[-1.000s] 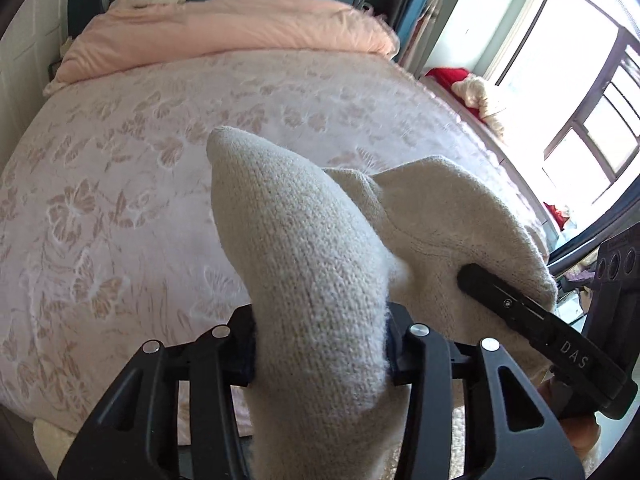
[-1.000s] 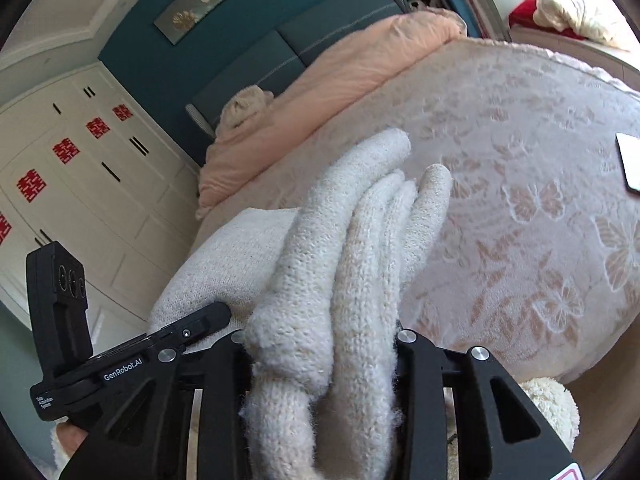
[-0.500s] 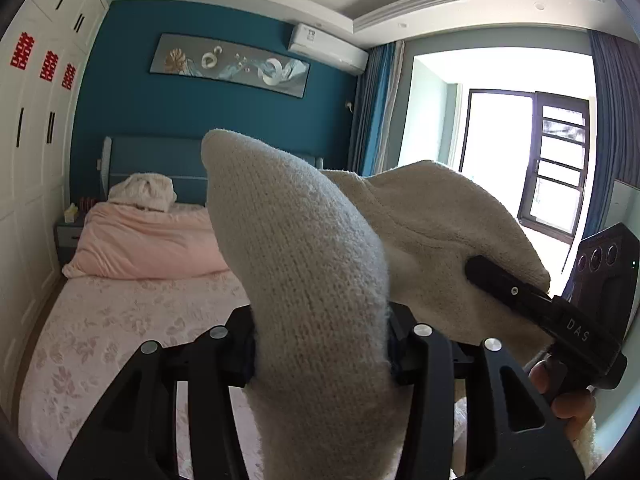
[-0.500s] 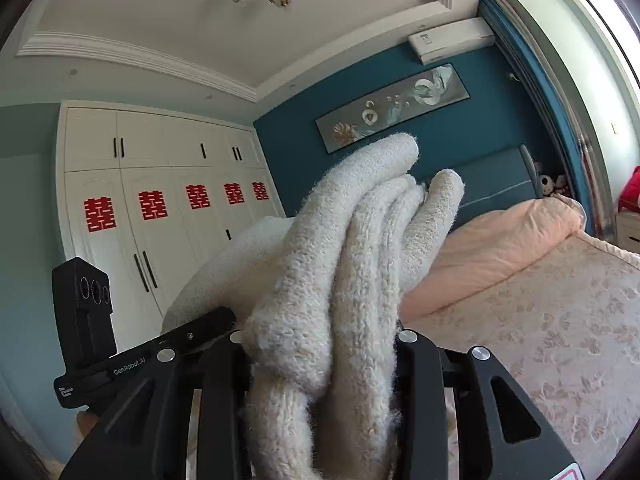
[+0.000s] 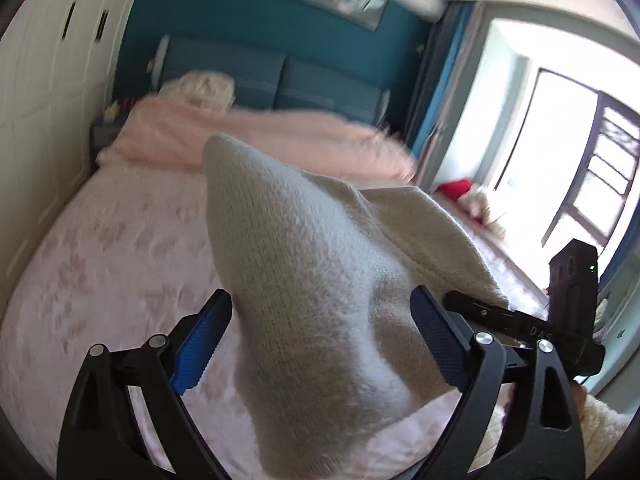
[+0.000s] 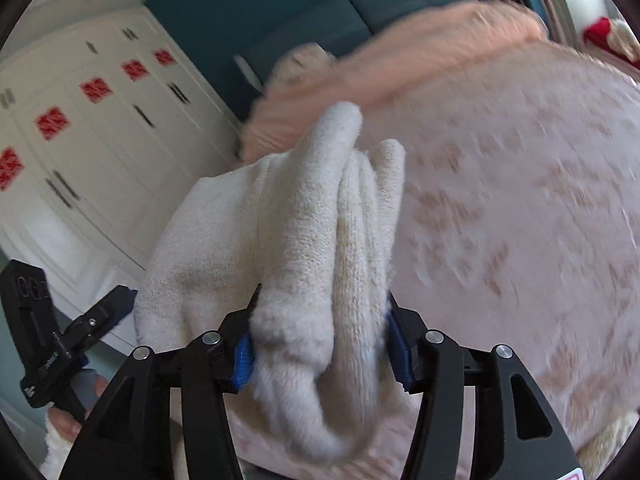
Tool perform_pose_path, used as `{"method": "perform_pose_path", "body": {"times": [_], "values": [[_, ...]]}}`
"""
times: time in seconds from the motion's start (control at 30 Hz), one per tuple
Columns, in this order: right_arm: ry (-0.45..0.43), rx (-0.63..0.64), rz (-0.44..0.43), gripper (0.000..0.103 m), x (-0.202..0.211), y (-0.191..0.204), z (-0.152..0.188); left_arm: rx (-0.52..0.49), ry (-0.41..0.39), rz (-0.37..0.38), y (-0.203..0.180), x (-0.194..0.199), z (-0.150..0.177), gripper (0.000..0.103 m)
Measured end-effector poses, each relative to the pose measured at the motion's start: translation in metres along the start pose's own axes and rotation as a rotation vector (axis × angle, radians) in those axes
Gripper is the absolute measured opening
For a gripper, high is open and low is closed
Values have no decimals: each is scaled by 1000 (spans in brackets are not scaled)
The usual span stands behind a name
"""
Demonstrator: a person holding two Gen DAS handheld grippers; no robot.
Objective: Fold small clothes
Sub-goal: 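Lift the sweater with the right tool while left tool grips its end, then fold the lifted sweater over onto itself and open both tools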
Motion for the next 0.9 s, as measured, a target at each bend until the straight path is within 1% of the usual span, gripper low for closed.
{"method": "perform_pose_path", "body": {"times": [0.03,0.07,0.1,0.13,0.17,0.2,0.23,0.27,0.3,0.37,0.43,0.5,0.53,0.57,0.6,0.63,0.67,0.7,0.73,0.77,0.83,0.87,0.9], "values": [[48,-52,61,52,-11,-27,26,7,92,-66,15,-30,36,87],[78,-95,88,52,-14,-47,48,14,177,-125,27,-53,71,81],[94,-129,95,52,-12,-58,61,27,256,-164,39,-67,101,78],[93,-152,90,52,-8,-65,68,64,307,-162,51,-72,123,77],[90,-154,98,55,-5,-67,68,116,333,-153,60,-71,137,78],[89,-139,109,66,-6,-67,64,177,336,-130,71,-69,144,78],[90,-123,120,72,-9,-67,56,243,329,-106,77,-65,146,82],[85,-117,122,76,-13,-67,46,302,319,-89,83,-65,144,89],[79,-117,104,78,-19,-67,36,351,307,-73,86,-67,144,90],[101,-123,65,86,-39,-66,19,396,302,-55,88,-77,134,91],[147,-143,83,86,-69,-71,13,404,314,-51,82,-90,124,94],[207,-189,78,86,-97,-80,18,413,347,-42,74,-111,123,95],[240,-217,85,85,-111,-86,22,417,382,-36,72,-125,125,95],[260,-237,81,68,-121,-90,26,423,421,-27,69,-138,129,93],[265,-244,57,51,-126,-87,26,424,459,-26,67,-151,133,89],[249,-227,73,46,-125,-81,21,424,489,-21,65,-159,136,63],[223,-187,59,38,-121,-69,13,426,502,-24,63,-162,135,58],[184,-136,20,35,-112,-52,2,429,473,-24,62,-157,127,52],[144,-76,-23,35,-100,-33,-10,416,437,-13,59,-148,116,43],[112,-27,-46,34,-89,-17,-21,393,394,-4,57,-139,104,41],[52,40,-82,35,-70,4,-36,353,304,-6,55,-118,79,41],[37,52,-93,35,-66,6,-39,343,271,-2,55,-109,69,41],[40,46,-92,39,-68,1,-38,340,255,1,56,-106,63,41]]}}
Point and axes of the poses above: each gripper's, at about its wrist camera, not at the fingertips, and x roughly against the way its jaws point, y to its left, z to its underside, the point moved 4 cm from there along -x, roughly the way its jaws point, and after that the axes turned 13 degrees about -z, right-handed, at the moved point
